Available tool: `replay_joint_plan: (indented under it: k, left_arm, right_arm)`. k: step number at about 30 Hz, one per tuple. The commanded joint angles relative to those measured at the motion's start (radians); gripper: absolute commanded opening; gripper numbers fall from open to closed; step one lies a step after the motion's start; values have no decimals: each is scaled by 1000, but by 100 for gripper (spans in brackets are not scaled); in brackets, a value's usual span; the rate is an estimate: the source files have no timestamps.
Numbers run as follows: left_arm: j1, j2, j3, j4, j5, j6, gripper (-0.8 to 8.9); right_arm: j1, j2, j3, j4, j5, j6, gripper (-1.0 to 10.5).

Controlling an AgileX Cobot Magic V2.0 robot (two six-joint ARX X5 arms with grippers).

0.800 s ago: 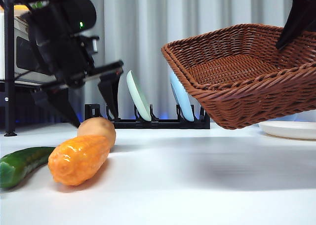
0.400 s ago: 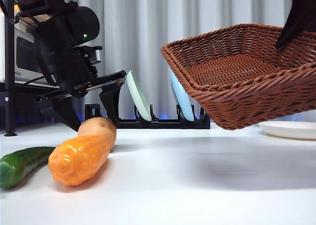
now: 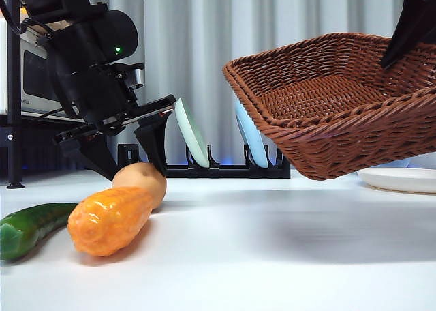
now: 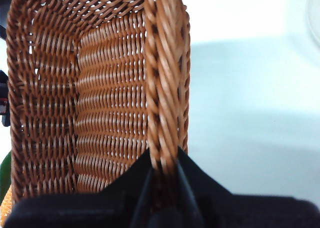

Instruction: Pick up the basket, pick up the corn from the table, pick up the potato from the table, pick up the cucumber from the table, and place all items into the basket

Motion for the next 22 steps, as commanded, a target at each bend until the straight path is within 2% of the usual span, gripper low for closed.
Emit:
replay_joint_plan:
  k: [1, 6, 13, 17, 22]
  left_arm:
    - [3, -10, 39, -31, -5, 45, -8]
    - [0, -129, 111, -122, -8, 70, -8]
    - [-40, -404, 114, -115, -6, 57, -8]
    - [-102, -505, 114, -119, -7, 57, -8]
    - [-218, -507, 114, -113, -18, 33, -8]
  right_arm:
    - [1, -8, 6, 23, -9, 14, -16]
    - [2, -7, 6, 55, -11, 40, -16]
    - [13, 29, 6, 106, -14, 96, -16]
    - [52, 87, 6, 136, -20, 150, -16]
    - [139, 172, 6, 218, -20, 228, -16]
